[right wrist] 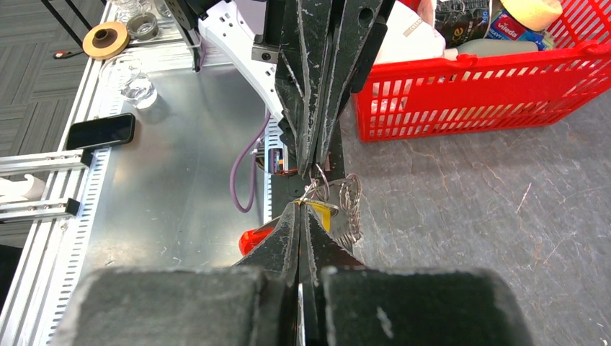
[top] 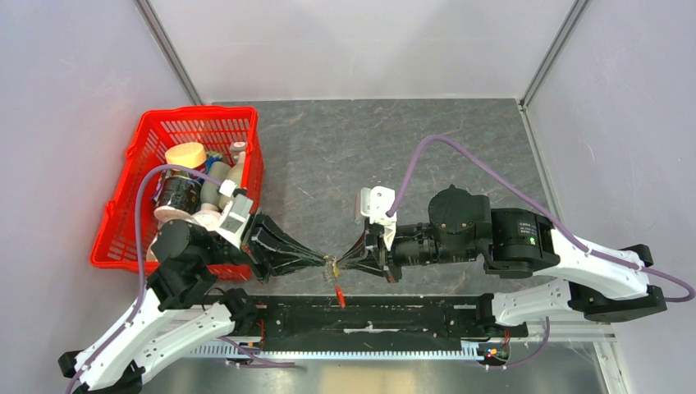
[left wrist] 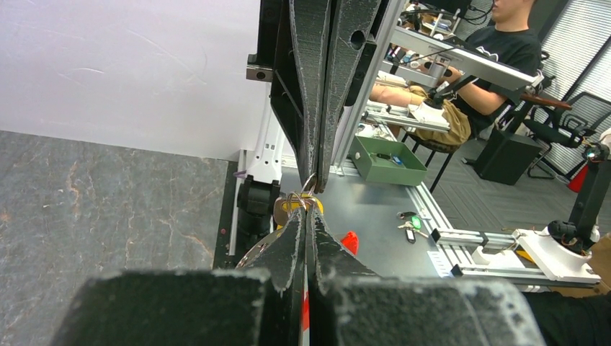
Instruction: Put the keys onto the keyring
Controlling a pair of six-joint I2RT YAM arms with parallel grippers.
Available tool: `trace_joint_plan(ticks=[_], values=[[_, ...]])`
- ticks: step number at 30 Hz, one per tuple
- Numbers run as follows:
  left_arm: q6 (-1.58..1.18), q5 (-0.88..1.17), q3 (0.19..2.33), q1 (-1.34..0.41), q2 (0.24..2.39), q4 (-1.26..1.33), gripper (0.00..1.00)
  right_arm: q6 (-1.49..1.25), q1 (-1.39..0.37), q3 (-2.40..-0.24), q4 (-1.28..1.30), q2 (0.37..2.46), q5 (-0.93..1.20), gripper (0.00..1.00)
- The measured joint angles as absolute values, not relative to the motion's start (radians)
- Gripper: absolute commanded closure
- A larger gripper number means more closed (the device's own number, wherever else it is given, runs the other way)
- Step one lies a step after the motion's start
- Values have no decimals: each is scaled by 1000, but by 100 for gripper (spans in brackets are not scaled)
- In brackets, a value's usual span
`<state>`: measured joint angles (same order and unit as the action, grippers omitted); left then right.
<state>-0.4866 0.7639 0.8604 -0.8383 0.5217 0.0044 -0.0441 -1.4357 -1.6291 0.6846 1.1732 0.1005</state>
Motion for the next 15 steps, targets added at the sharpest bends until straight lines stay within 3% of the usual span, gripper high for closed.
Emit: trace_joint_plan(ticks=[15], values=[[-506, 788, 842, -838, 506, 43, 98, -65, -1415, -1625, 663, 1172, 113, 100]])
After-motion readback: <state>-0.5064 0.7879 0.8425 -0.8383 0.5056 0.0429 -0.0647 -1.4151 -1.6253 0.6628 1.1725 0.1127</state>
